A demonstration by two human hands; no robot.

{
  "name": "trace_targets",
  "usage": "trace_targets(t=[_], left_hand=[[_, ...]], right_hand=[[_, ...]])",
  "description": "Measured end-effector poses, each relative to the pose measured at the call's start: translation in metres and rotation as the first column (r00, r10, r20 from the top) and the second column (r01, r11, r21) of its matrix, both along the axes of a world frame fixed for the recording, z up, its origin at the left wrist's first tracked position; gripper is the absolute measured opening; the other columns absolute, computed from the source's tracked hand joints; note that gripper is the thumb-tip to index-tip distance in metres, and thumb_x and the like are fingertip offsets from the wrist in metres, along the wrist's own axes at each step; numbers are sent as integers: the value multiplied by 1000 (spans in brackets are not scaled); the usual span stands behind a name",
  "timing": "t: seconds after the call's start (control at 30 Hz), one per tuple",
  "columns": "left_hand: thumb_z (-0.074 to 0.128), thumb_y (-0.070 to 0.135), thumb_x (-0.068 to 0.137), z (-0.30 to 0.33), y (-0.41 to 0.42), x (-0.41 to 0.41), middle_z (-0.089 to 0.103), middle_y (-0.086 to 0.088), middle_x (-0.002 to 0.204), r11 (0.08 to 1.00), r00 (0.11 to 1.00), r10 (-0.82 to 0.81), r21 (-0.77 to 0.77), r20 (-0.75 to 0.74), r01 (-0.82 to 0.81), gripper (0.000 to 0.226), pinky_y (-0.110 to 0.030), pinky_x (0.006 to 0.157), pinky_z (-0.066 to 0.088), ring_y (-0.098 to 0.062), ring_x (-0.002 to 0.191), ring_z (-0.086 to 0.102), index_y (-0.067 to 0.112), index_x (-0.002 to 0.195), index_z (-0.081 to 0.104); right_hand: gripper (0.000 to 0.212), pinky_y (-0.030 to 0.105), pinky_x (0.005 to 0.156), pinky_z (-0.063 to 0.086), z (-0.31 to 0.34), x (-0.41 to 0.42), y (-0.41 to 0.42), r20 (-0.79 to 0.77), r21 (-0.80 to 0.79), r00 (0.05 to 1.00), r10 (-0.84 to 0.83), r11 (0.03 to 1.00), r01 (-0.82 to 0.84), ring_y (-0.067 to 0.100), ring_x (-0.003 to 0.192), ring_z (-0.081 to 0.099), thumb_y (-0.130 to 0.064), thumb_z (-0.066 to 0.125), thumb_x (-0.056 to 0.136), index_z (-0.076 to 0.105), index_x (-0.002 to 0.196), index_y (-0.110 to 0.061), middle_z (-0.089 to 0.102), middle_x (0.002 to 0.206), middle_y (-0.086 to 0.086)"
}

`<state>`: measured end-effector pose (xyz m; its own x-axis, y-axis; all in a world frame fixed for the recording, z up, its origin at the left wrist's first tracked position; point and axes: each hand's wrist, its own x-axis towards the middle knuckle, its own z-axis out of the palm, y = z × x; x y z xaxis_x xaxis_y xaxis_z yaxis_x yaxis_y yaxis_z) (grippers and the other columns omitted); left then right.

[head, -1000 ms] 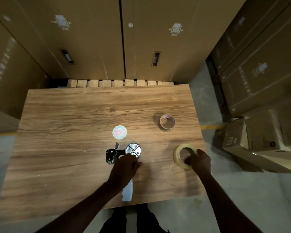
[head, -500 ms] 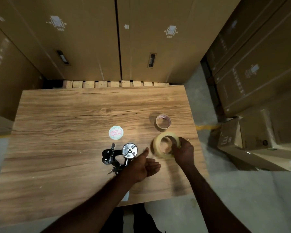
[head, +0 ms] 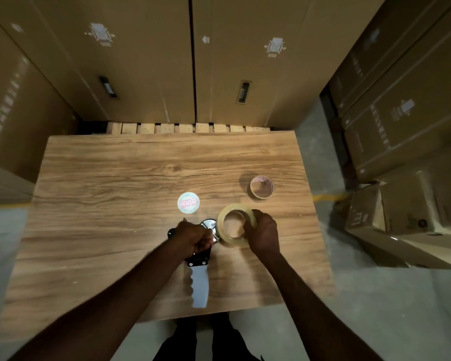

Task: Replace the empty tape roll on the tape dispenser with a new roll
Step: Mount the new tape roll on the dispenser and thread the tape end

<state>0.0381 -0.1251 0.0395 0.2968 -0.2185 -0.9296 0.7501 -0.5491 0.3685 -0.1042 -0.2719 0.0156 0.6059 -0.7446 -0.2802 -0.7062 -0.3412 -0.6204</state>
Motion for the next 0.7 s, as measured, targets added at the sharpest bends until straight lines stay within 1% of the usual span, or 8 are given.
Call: trace_targets(t=[0.03, 0.1, 0.2, 0.33, 0.43, 0.53, 0.6, 0.7], left_hand=[[56, -7, 92, 0, 5, 10, 56, -11, 47, 999, 999, 16, 29, 42, -18, 9, -15, 34, 41, -13, 27, 48, -6, 84, 61], [48, -4, 97, -2, 16, 26, 53, -13, 53, 998, 998, 37, 54, 56, -40, 22, -16, 32, 39, -14, 27, 44, -5, 78, 58], [42, 5, 102, -3, 27, 40, 55, -11, 45, 997, 999, 22, 72, 29, -24, 35, -15, 30, 40, -14, 26, 48, -2, 71, 57], [48, -1, 97, -6, 46, 43, 58, -5, 39, 994, 999, -5, 107, 32, 2, 26, -15, 31, 42, -9, 26, 49, 2, 75, 61], [48, -1, 97, -5, 68, 41, 59, -5, 42, 996, 997, 67, 55, -47, -64, 23, -14, 30, 41, -8, 27, 49, 5, 78, 60], [54, 6, 99, -6, 86, 37, 63, -2, 47, 990, 990, 113, 89, -86, -106, 23, -12, 33, 41, -6, 29, 51, 9, 79, 64], [56, 8, 98, -7, 93, 34, 62, -1, 47, 989, 988, 124, 97, -89, -115, 21, -12, 34, 40, -6, 30, 50, 9, 79, 65], [58, 7, 97, -9, 95, 27, 58, -3, 42, 987, 985, 139, 92, -97, -130, 20, -13, 33, 39, -8, 28, 48, 4, 78, 65]], right_hand=[[24, 44, 66, 61, -9, 3, -1, -10, 4, 1000, 24, 1000, -24, 31, 73, 74, -32, 59, 76, 68, 96, -21, 75, 81, 10], [26, 43, 67, 61, -15, 8, 0, -9, 0, 998, 64, 998, -64, 30, 73, 74, -33, 57, 77, 67, 99, -22, 75, 82, 9], [39, 40, 76, 59, 1, 21, 7, -13, -9, 993, 116, 993, -117, 33, 89, 73, -30, 58, 78, 72, 112, -16, 76, 95, 14], [34, 38, 69, 56, 6, 36, 11, -48, -3, 975, 217, 976, -218, 35, 89, 73, -29, 58, 77, 73, 104, -15, 76, 95, 14], [30, 39, 68, 54, 9, 43, 15, -55, -4, 965, 255, 967, -255, 38, 89, 72, -28, 59, 77, 72, 99, -13, 76, 94, 16], [25, 35, 67, 50, 6, 48, 25, -63, 2, 955, 289, 957, -290, 39, 90, 71, -23, 64, 77, 72, 98, -12, 75, 93, 17], [26, 32, 67, 46, 2, 49, 32, -77, 8, 950, 304, 953, -304, 39, 94, 70, -18, 67, 77, 72, 102, -11, 74, 97, 18], [36, 37, 78, 52, 0, 50, 37, -77, 2, 953, 294, 956, -294, 39, 103, 68, -14, 71, 82, 71, 118, -9, 72, 109, 21]])
